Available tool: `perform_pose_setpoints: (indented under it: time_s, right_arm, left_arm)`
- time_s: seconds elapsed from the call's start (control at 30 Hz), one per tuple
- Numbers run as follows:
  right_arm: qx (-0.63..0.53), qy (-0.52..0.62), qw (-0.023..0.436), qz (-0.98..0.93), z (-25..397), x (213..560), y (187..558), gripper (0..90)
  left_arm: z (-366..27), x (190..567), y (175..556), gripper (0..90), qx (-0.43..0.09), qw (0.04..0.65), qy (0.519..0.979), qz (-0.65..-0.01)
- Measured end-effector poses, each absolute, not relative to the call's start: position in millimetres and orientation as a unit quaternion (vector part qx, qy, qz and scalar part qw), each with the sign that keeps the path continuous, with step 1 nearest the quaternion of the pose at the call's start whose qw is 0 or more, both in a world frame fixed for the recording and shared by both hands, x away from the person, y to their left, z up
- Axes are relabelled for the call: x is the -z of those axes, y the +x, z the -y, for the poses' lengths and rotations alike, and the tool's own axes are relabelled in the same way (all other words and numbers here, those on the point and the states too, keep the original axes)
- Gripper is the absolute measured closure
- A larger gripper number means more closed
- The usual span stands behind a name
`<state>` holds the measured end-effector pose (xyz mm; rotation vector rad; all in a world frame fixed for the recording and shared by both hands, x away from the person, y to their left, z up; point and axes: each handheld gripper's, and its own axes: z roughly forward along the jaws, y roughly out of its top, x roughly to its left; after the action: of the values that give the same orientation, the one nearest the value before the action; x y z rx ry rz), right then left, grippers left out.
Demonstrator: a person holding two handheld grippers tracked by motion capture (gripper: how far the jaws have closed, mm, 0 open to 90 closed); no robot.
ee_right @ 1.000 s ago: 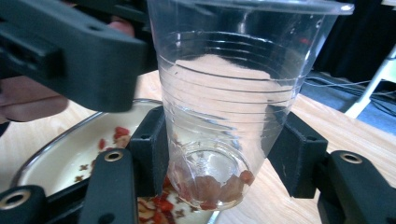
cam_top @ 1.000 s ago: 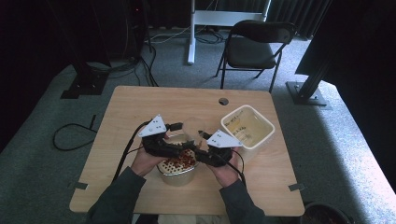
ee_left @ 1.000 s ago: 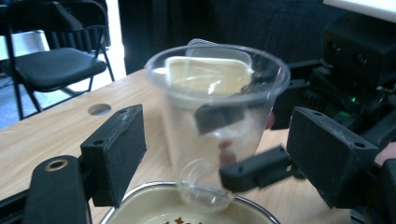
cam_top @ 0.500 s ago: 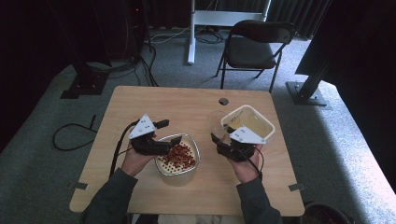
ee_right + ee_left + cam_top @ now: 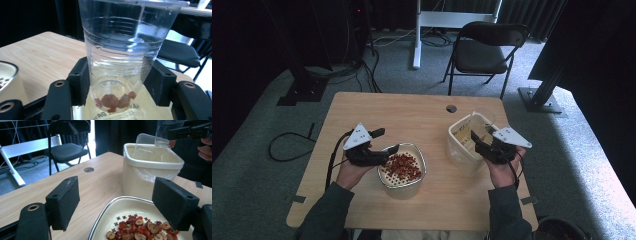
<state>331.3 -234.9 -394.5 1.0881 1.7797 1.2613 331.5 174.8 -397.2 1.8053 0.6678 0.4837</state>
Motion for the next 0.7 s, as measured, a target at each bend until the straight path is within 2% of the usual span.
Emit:
perform_pose_setpoints:
  time_s: [0.6, 0.63, 0.7]
  right_arm:
    - [-0.476, 0.423, 0.331, -0.697, 232, 407, 338, 40.3]
    - [-0.469, 0.430, 0.337, -0.694, 232, 408, 339, 31.6]
    - [-0.475, 0.431, 0.326, -0.694, 234, 407, 340, 22.9]
  left_arm:
    - [-175, 397, 331, 22.7, -0.206, 0.548, 0.760, -0.281]
    - [-175, 397, 331, 22.7, -0.206, 0.548, 0.760, -0.281]
    - [-175, 397, 331, 22.7, -0.206, 0.548, 0.760, -0.281]
